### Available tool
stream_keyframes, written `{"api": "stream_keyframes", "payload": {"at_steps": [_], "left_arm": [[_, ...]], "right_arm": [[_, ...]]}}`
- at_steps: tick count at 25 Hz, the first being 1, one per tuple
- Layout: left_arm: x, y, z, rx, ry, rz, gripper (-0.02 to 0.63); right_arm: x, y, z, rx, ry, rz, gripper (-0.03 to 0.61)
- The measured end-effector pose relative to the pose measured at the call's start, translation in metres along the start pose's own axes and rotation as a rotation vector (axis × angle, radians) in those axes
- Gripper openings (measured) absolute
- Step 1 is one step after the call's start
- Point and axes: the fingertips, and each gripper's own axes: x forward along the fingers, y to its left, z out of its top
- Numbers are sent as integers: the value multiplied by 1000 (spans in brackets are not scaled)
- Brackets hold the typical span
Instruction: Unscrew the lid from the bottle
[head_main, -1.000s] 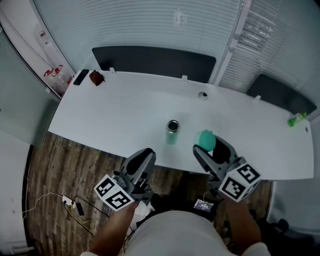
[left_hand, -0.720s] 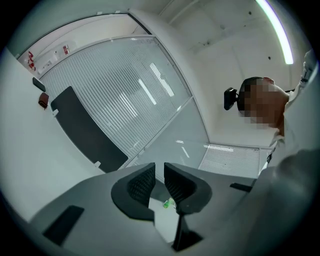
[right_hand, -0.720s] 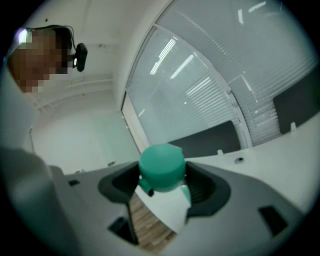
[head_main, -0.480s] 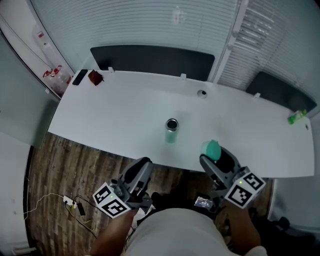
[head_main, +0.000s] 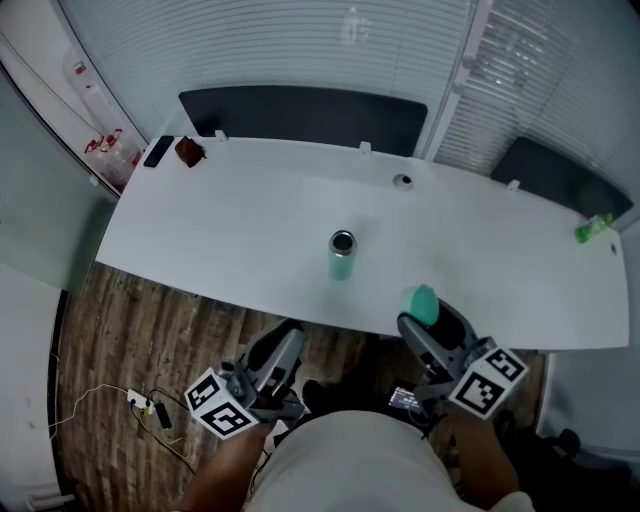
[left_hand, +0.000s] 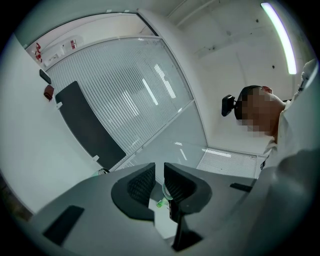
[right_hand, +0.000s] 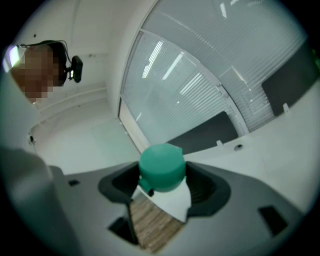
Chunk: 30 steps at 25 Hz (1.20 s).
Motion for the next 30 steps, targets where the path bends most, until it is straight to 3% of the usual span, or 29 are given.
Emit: {"api": "stream_keyframes", "payload": {"at_steps": [13, 30], "left_arm": [[-12, -3, -6, -29, 9, 1, 67], [-50, -14, -19, -64, 79, -44, 67]], "right_arm": [[-8, -1, -14, 34, 4, -23, 302], [-29, 36, -40, 46, -31, -52, 302]]}}
